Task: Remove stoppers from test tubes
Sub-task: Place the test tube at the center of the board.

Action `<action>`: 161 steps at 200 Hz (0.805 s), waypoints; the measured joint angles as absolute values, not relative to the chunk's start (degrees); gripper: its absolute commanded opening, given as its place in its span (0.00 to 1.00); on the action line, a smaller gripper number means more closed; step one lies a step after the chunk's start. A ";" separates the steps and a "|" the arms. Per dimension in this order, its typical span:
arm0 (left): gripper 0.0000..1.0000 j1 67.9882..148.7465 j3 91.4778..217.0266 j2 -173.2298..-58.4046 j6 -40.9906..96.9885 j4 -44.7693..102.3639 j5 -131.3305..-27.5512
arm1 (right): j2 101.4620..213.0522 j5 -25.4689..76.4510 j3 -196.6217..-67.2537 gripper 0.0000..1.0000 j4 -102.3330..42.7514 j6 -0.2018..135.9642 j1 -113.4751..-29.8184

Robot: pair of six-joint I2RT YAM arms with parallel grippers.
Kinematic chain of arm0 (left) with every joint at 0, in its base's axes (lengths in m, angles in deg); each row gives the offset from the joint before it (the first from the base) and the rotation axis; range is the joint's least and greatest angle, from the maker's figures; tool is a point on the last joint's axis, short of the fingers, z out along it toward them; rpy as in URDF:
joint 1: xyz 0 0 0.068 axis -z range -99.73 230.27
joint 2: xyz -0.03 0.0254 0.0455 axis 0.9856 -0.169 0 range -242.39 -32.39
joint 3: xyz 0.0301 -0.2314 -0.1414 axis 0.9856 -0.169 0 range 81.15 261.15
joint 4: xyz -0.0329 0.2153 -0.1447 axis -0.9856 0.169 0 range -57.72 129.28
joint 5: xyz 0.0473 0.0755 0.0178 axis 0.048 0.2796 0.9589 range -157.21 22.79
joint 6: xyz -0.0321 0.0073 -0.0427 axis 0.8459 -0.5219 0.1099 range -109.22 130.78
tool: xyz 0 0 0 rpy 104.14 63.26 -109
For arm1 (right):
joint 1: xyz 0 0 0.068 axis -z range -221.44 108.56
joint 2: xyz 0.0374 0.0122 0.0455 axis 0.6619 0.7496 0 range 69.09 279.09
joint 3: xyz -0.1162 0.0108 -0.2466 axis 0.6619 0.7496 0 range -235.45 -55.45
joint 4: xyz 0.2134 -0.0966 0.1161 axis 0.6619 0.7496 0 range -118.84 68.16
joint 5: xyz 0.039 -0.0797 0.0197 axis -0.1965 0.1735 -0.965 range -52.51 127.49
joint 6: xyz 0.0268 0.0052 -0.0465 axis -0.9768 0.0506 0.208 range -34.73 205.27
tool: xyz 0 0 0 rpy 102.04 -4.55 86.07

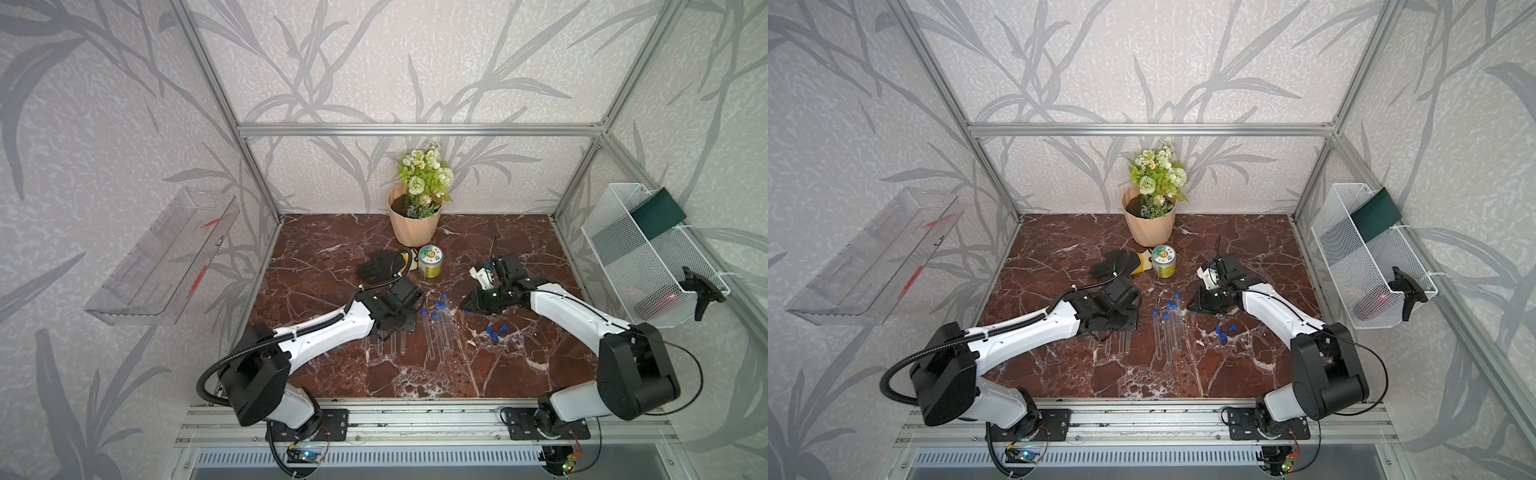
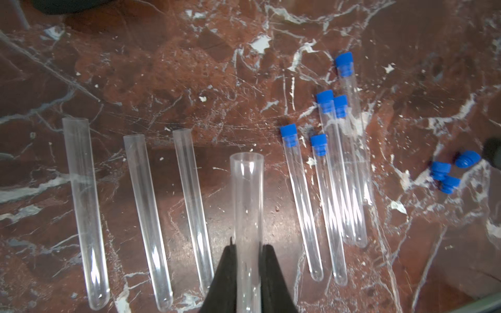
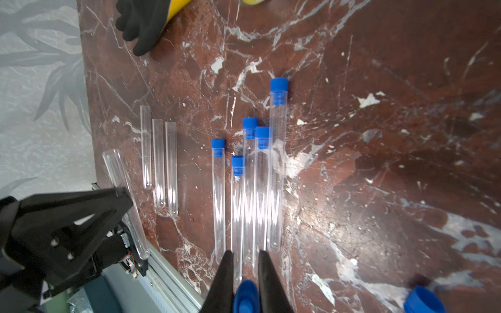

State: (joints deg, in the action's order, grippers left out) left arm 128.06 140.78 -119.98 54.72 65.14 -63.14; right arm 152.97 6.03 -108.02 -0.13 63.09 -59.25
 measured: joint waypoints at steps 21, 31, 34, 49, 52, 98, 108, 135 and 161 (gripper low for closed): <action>0.00 128.08 144.13 -125.18 55.97 67.04 -62.44 | 152.97 6.62 -108.05 0.00 1.62 65.21 -58.81; 0.00 128.08 145.66 -127.50 56.51 68.05 -62.02 | 152.95 6.92 -108.05 0.00 2.25 66.00 -58.55; 0.00 128.08 146.10 -128.09 56.73 68.35 -61.87 | 152.95 6.99 -108.05 0.00 2.43 66.24 -58.48; 0.00 128.08 148.46 -131.24 57.35 69.91 -60.91 | 152.95 7.12 -108.05 0.00 3.08 67.11 -57.96; 0.00 128.08 148.85 -131.74 57.41 70.19 -60.77 | 152.92 7.12 -108.05 0.00 3.15 67.24 -57.89; 0.00 128.10 153.72 -138.65 57.78 73.21 -58.65 | 152.51 8.39 -108.05 0.00 4.04 69.02 -57.21; 0.00 128.10 154.14 -139.67 57.76 73.64 -58.46 | 152.51 8.58 -108.05 0.00 4.15 69.21 -57.17; 0.02 128.08 155.17 -142.14 57.67 74.56 -58.28 | 152.51 9.09 -108.05 0.00 4.52 69.54 -57.02; 0.08 128.10 155.28 -142.86 57.41 74.76 -58.35 | 152.27 9.57 -108.05 0.00 5.07 69.74 -56.91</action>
State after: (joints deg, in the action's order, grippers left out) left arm 128.10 155.28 -142.86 57.41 74.76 -58.35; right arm 152.27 9.57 -108.05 5.07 69.74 -56.91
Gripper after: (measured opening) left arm 0.134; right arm 0.163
